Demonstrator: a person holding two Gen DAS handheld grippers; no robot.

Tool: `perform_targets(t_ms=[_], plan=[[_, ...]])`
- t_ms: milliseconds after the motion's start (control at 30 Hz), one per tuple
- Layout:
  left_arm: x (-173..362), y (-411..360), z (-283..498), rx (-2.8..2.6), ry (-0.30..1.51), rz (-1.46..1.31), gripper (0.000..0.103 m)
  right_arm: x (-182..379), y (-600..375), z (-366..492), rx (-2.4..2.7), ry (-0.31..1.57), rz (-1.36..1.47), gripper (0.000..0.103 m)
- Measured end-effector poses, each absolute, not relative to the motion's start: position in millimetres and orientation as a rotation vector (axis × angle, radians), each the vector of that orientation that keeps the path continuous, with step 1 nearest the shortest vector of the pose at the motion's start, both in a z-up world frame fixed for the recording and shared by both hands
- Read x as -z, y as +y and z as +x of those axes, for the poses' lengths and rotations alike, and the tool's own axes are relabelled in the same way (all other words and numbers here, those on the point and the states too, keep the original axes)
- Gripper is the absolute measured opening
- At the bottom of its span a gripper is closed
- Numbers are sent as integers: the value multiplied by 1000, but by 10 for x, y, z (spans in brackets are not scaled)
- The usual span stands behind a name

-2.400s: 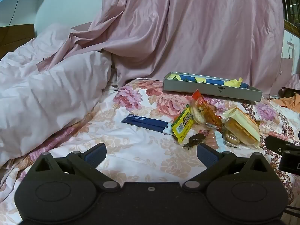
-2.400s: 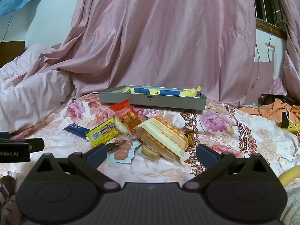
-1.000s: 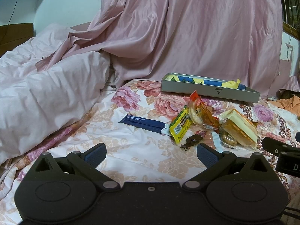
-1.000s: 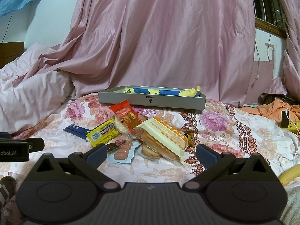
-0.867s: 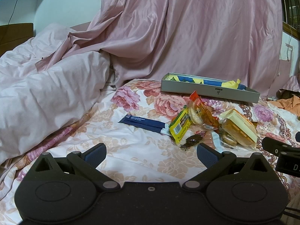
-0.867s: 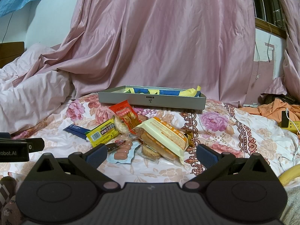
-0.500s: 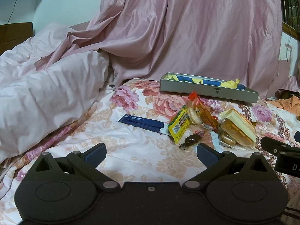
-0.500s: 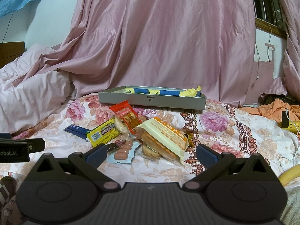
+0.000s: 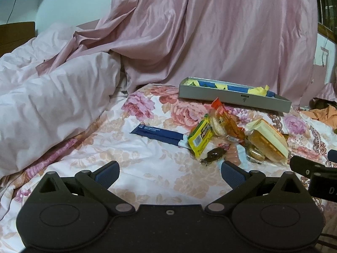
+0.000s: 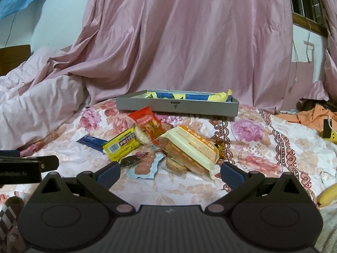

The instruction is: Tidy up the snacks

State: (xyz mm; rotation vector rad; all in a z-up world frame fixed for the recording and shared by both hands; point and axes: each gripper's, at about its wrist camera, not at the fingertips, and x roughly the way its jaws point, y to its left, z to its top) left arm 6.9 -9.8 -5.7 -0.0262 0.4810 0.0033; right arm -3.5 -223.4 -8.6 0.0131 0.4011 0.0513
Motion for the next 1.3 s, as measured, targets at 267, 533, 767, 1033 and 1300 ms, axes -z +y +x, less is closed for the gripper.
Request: perform_targets(t_ms=[267,533,767,1033,1300], plan=[[146,-141,219,35,526,0,102,65,-2333,109,-79,432,86,103],[199,-191,557,119,552,12,102,87,-2472,533,-160,530,135,103],[273,-366,928,239,576,69,102,58,-2703,992,-179,562,127,103],[379,-650,1299,388,608,150,102,126,-2779,1395,-281,614,-15,103],[447,-780,1648,549,672,201,102,189,-2925,1674,-388,635,-165,103]])
